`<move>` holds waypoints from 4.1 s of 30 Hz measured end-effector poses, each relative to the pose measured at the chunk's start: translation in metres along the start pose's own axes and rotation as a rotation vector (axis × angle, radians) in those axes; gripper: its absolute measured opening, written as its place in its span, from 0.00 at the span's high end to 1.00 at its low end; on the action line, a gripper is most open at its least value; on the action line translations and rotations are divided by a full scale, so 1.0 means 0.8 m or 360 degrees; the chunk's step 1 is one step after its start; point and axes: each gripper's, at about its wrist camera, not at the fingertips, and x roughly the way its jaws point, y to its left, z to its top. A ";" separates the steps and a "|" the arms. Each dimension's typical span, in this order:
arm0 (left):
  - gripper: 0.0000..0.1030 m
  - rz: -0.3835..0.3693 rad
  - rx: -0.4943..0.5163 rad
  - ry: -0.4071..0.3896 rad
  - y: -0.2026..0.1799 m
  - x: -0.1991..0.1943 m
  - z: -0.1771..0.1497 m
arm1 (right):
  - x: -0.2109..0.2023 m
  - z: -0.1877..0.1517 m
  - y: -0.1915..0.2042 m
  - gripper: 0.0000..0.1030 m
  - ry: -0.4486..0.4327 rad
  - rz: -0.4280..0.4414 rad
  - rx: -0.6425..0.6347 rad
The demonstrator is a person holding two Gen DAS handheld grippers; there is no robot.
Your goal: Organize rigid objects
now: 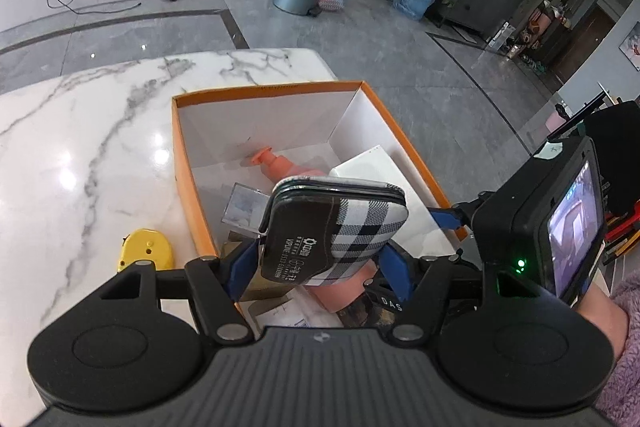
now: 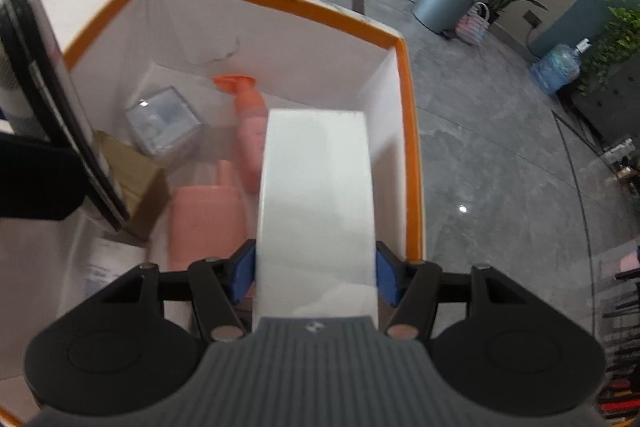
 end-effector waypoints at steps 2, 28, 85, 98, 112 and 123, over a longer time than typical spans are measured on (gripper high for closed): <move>0.25 0.0001 -0.0012 0.0010 0.000 0.004 0.000 | 0.006 0.000 0.000 0.41 0.0014 0.0000 0.0006; 0.25 -0.0060 -0.0109 0.0109 -0.012 0.009 -0.030 | -0.041 -0.040 -0.003 0.40 -0.0222 0.0096 0.0092; 0.16 0.0182 0.0292 0.0171 -0.079 0.049 -0.071 | -0.056 -0.070 -0.051 0.44 -0.0430 0.0172 0.0296; 0.22 0.0156 0.0135 -0.0098 -0.053 0.005 -0.057 | -0.055 -0.071 -0.046 0.41 -0.0434 0.0160 0.0325; 0.26 0.0170 0.0033 -0.0188 -0.016 -0.045 -0.054 | -0.071 -0.067 -0.036 0.36 -0.0487 0.0113 0.0343; 0.29 0.0250 0.0043 -0.0083 0.021 -0.080 -0.073 | -0.106 -0.048 0.019 0.44 -0.0557 0.0304 0.0212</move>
